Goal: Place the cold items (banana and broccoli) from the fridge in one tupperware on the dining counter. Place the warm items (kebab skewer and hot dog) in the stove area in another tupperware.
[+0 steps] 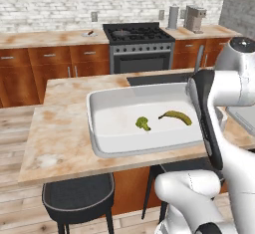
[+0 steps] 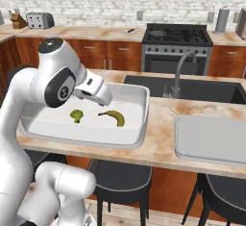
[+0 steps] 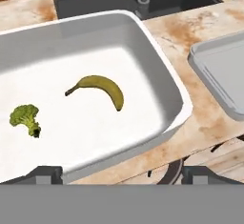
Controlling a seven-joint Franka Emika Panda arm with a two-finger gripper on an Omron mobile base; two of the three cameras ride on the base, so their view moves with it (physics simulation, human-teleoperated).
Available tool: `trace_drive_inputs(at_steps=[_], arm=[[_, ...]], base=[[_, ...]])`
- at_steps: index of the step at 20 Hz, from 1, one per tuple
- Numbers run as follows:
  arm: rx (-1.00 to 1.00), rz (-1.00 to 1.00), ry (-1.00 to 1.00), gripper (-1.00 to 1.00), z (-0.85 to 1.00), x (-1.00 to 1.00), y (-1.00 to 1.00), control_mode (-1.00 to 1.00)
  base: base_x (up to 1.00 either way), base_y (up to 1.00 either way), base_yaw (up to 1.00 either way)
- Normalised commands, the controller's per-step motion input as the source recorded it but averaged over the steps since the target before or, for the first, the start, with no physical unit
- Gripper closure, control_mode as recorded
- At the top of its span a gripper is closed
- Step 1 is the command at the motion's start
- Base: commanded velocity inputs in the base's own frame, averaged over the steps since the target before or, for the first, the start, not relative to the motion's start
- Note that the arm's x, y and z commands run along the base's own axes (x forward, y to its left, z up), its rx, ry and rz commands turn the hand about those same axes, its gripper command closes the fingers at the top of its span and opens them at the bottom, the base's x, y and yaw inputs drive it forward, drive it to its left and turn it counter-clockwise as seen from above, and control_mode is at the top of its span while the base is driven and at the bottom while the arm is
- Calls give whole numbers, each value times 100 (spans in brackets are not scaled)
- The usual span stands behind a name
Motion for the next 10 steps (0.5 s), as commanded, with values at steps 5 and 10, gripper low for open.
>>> trace_drive_inputs(at_steps=[5, 10], arm=[[0, -5, -24, -100, 7, -91, 34, -100], [0, 0, -15, -100, 18, -58, 50, -100]], base=[[0, 0, 0], [0, 0, 0]])
